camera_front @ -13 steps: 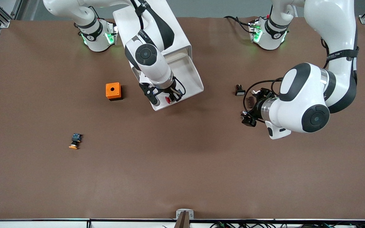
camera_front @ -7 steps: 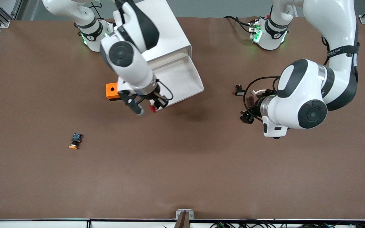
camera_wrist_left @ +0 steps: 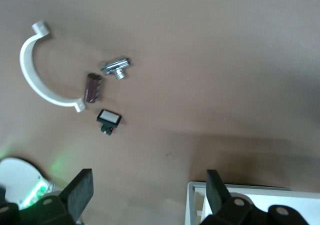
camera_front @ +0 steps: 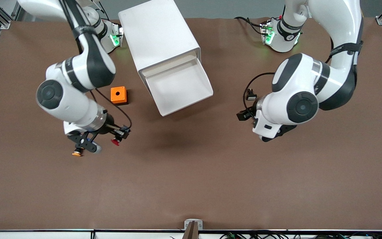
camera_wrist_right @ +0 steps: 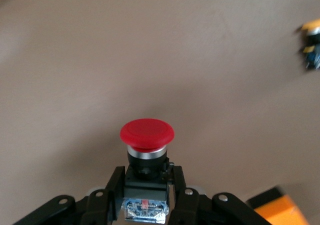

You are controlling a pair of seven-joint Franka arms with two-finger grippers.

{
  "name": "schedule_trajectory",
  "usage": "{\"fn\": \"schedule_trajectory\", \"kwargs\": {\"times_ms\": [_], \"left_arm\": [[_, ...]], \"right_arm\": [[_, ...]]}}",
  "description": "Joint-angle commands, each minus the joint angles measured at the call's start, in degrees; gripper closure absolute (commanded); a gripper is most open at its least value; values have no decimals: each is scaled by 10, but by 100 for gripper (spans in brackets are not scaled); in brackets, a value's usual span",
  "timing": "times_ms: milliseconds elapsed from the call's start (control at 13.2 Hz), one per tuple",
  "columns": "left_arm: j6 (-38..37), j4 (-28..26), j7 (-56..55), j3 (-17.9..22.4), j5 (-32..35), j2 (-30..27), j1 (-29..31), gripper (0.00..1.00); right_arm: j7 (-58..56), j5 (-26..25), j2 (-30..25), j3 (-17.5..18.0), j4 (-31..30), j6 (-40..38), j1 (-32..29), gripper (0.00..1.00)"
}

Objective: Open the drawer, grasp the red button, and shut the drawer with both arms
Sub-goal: 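Carry the red button out with the right gripper while the left gripper reaches the drawer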

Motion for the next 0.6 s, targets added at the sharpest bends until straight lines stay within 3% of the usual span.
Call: {"fn": "schedule_trajectory", "kwargs": {"times_ms": [0,227,529], "left_arm": [[58,-40,16,-30,49,-12,-19,1],[125,-57,19,-58,74,-3,-33,1],[168,-54,6,-57,80,38,-99,0]], "right_arm": [[-111,-8,48,12,9,22,-54,96],[-202,-9,90,12,7,44,-93,96],[-280,-8,123,12,-23,92,-126,96]]}}
